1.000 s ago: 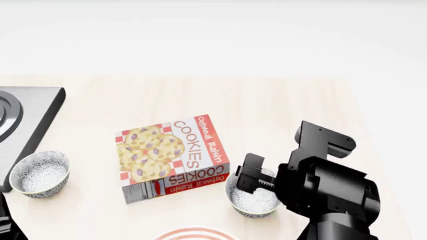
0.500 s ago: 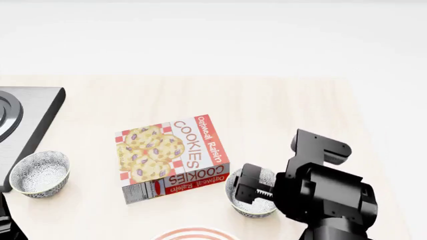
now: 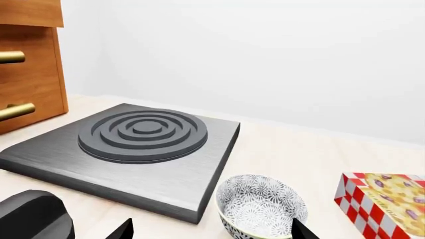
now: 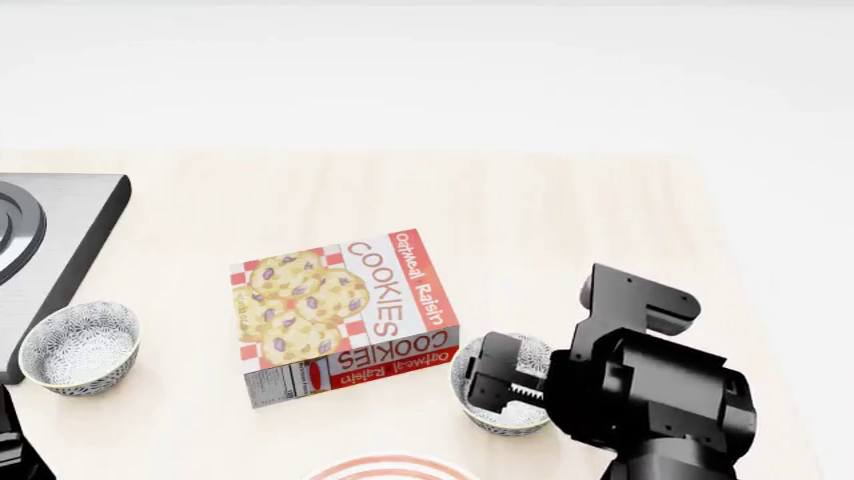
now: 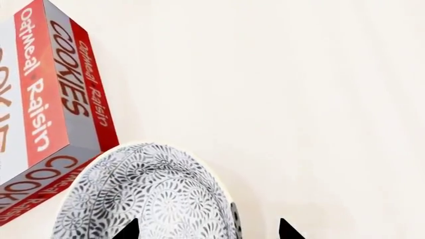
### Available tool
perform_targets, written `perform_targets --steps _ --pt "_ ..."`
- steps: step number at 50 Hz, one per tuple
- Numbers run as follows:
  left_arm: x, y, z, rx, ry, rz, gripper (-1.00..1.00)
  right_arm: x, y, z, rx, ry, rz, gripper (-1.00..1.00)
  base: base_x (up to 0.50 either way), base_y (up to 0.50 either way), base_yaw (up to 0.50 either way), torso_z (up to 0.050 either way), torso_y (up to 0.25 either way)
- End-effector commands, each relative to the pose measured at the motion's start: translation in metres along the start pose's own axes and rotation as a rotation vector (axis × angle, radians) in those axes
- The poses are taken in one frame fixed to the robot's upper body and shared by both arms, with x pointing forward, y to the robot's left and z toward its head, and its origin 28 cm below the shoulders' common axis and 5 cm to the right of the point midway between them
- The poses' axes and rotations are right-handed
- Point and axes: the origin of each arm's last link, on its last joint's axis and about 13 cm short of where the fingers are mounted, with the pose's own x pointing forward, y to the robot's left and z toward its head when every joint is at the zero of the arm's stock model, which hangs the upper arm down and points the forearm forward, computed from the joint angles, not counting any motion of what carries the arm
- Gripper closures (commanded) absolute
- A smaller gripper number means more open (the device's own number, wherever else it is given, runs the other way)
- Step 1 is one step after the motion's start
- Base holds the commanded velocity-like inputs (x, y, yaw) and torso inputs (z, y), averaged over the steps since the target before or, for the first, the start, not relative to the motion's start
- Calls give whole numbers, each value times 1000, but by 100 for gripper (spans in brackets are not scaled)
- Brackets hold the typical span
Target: Pick the akita bowl next to the plate and place it on the plate.
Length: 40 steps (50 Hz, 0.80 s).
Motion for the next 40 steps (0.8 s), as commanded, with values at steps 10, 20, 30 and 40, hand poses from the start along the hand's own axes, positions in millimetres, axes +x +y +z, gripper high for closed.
perform_targets --steps 10,20,30,40 --pt "0 0 0 -1 1 0 -100 1 -2 -2 12 -1 -36 100 0 0 0 0 0" --pt "0 0 0 -1 0 -1 -100 2 -6 3 -10 -74 -92 100 0 0 0 0 0" --pt "0 0 0 -2 0 0 -100 -3 -3 22 -41 -216 -57 100 0 0 0 0 0" --pt "0 0 0 -1 0 0 -100 -31 7 47 -100 -324 -64 100 0 0 0 0 0"
